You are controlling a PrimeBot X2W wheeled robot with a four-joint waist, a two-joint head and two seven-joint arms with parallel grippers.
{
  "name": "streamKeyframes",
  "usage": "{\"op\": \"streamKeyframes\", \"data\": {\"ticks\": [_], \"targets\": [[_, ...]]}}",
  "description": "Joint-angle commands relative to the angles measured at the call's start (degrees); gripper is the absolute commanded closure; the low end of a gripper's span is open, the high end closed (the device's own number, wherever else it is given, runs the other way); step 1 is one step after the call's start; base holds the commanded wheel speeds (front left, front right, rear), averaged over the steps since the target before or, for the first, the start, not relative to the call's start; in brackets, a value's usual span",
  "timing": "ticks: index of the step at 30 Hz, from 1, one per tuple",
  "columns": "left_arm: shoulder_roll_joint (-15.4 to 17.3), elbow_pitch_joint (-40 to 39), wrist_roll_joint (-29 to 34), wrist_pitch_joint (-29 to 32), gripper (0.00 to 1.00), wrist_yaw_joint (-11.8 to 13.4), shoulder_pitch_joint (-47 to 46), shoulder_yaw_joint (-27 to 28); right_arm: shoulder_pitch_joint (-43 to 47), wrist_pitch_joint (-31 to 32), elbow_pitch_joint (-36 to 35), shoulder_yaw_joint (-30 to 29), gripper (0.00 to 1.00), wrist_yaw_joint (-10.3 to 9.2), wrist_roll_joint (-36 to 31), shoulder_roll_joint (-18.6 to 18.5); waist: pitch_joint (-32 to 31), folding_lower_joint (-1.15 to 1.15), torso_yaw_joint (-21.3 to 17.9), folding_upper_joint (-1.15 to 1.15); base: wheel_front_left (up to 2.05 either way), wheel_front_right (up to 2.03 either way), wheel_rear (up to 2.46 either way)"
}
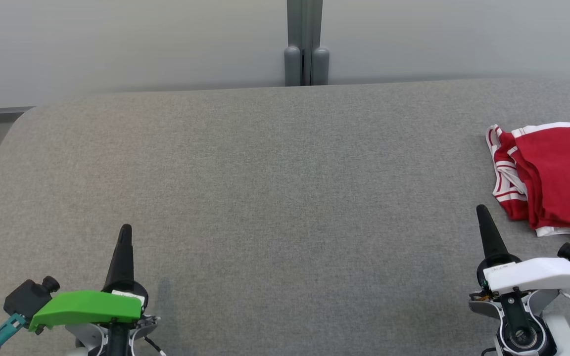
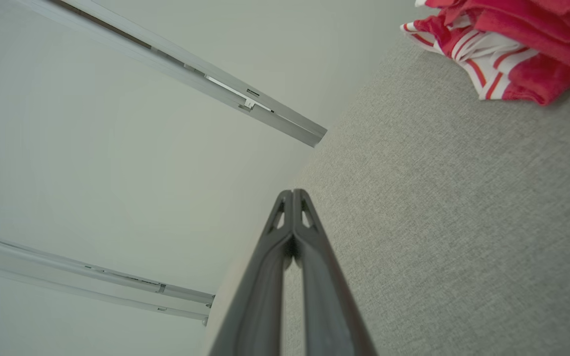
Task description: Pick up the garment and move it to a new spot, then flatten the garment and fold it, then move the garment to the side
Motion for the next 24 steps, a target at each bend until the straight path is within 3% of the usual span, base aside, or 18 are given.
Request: {"op": "streamKeyframes", "data": {"ticks": [1,24], "targets": [[0.52,-0.25,-1.51,0.37,1.0,-0.36,-1.38,0.62,-0.93,0.43,-0.23,-0.27,1.0,0.02,1.71,-0.32,-0.07,0.0,-0.08,0.0,0.0,0.0,0.0],[0.47,1.3,-12.79,3.72,1.0,-0.91,-1.82,3.45,-1.27,3.78,1.05,-1.53,1.0,0.02,14.0,-0.27,-0.87,0.0,-1.13,0.0,0.0,0.0,0.0]]}}
